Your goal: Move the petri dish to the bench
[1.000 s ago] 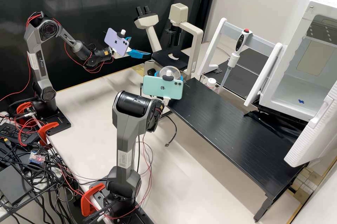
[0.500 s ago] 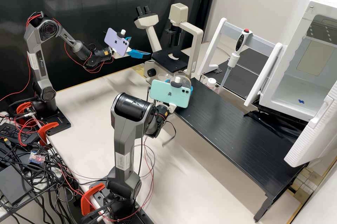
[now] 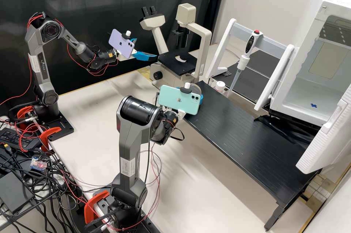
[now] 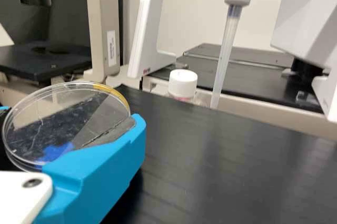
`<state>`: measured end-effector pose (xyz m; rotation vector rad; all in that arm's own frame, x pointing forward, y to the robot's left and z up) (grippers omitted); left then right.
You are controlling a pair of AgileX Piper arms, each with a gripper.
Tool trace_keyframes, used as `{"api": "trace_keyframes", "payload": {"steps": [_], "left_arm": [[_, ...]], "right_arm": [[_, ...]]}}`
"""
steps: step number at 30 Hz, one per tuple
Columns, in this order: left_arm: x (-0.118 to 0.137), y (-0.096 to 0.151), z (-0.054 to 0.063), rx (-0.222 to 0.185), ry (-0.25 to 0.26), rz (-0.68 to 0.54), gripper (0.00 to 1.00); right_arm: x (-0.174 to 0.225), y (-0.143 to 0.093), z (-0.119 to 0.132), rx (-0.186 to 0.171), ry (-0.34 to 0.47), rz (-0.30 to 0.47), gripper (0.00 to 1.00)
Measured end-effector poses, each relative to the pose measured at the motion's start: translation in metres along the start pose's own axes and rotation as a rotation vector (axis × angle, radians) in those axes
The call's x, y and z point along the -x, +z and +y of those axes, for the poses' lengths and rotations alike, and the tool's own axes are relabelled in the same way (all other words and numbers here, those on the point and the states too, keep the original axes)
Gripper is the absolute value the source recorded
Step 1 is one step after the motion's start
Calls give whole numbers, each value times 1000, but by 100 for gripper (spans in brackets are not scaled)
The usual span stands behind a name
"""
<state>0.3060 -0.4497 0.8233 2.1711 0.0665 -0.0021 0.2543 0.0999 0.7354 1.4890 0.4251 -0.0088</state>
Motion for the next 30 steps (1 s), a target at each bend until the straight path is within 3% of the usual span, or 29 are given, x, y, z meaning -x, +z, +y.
{"api": "trace_keyframes", "payload": {"steps": [7,8,16,24,30], "left_arm": [[0,0,0,0,0,0,100],[0,0,0,0,0,0,100],[0,0,0,0,0,0,100],[0,0,0,0,0,0,100],[0,0,0,0,0,0,100]], "right_arm": [[9,1,-1,27,-4,-9,0],[11,1,-1,34,-5,-9,100],[12,1,0,89,-3,-7,100],[14,0,0,98,-1,-3,100],[30,-11,3,121,72,47,100]]}}
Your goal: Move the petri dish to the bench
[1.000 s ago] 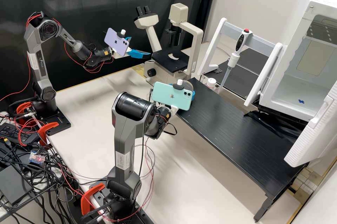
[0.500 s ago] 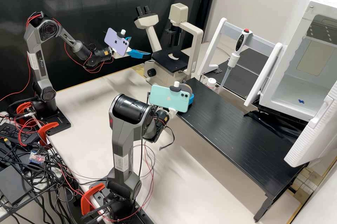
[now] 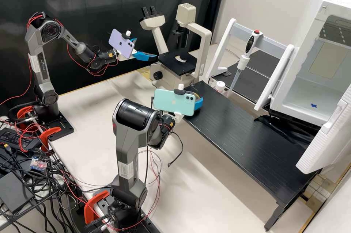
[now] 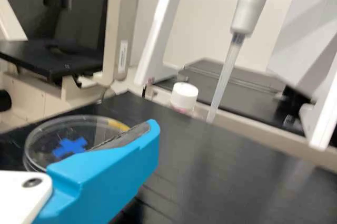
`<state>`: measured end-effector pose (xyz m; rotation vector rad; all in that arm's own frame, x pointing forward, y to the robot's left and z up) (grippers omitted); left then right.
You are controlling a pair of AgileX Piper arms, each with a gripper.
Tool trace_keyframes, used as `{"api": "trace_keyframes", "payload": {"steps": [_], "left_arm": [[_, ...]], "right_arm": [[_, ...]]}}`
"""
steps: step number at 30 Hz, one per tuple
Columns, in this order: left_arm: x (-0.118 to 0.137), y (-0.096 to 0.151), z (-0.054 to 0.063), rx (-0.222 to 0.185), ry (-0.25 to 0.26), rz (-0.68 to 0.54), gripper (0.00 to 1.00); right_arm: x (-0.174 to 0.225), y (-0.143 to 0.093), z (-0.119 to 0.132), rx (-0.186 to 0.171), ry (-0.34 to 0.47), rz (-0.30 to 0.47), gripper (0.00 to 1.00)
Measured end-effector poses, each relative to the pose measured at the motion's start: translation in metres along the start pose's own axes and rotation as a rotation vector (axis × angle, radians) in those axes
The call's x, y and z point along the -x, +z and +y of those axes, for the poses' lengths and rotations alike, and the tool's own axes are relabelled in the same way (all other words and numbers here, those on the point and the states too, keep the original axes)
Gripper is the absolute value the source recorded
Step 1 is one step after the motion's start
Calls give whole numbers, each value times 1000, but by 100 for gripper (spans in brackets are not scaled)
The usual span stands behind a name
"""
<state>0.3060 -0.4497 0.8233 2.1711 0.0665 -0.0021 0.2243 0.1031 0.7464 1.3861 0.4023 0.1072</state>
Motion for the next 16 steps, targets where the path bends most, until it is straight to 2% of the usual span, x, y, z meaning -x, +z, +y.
{"api": "trace_keyframes", "payload": {"steps": [3,4,8,12,16], "left_arm": [[0,0,0,0,0,0,100],[0,0,0,0,0,0,100],[0,0,0,0,0,0,100],[0,0,0,0,0,0,100],[0,0,0,0,0,0,100]], "right_arm": [[11,-8,13,-7,93,-4,100],[18,-11,22,-20,152,-2,100],[36,-18,43,-65,278,53,100],[46,-18,53,-127,322,96,100],[49,-17,57,-150,333,109,100]]}}
